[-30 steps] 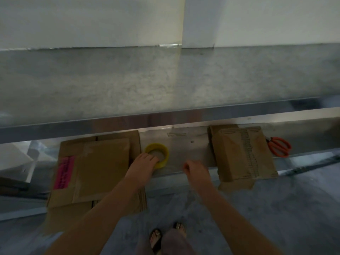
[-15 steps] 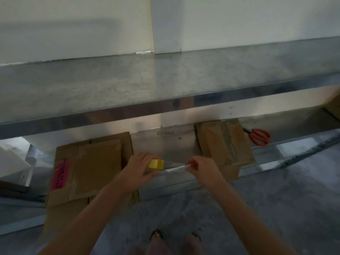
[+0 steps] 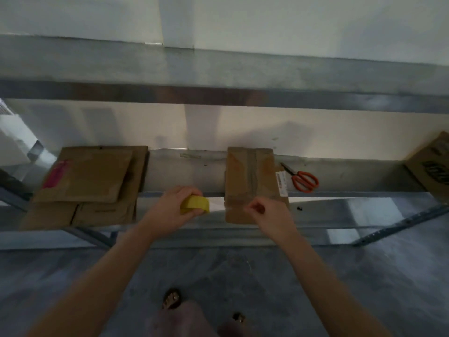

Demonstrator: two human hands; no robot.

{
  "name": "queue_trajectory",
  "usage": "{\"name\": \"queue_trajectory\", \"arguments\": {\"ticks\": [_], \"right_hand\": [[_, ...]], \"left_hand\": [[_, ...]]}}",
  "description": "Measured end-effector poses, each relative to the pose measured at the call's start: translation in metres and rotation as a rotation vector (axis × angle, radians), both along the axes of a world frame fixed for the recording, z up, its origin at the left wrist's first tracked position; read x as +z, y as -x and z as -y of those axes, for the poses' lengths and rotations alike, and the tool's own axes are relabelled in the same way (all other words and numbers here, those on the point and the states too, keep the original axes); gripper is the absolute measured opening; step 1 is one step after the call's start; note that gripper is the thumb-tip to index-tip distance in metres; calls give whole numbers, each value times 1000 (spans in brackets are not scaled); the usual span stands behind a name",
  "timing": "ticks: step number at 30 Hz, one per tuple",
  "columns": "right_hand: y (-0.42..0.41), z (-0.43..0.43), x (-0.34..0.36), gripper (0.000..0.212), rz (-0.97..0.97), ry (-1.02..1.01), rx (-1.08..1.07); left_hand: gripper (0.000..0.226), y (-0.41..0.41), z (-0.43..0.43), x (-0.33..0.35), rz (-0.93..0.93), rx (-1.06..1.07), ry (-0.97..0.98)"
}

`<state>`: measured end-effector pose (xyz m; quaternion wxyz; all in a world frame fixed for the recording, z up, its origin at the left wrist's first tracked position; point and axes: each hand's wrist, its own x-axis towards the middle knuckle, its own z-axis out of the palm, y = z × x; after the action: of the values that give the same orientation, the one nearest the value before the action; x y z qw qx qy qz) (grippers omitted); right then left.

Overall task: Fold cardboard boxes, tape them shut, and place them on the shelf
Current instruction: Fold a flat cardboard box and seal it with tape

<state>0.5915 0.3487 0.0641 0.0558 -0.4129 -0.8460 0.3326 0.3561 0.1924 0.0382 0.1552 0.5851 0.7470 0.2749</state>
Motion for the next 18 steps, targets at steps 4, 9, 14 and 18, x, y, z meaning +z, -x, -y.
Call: {"name": "queue_trajectory", "arguments": {"ticks": [4,9,14,18], "right_hand": [[-24,-19,4,8,-17,7,-12],[-42,-48,14,10,-45,18,-17],[-61,-73,19,9,-52,-16,-3],[-71,-92,15,12,-30,5,-48]], "left_hand": [[35,-43,-14,19,-24,114,44],[36,-54,-30,32,-102,172,97],[35,-53,-44,38,57,110,172],[45,-38,-47,36,181,100,181]]}}
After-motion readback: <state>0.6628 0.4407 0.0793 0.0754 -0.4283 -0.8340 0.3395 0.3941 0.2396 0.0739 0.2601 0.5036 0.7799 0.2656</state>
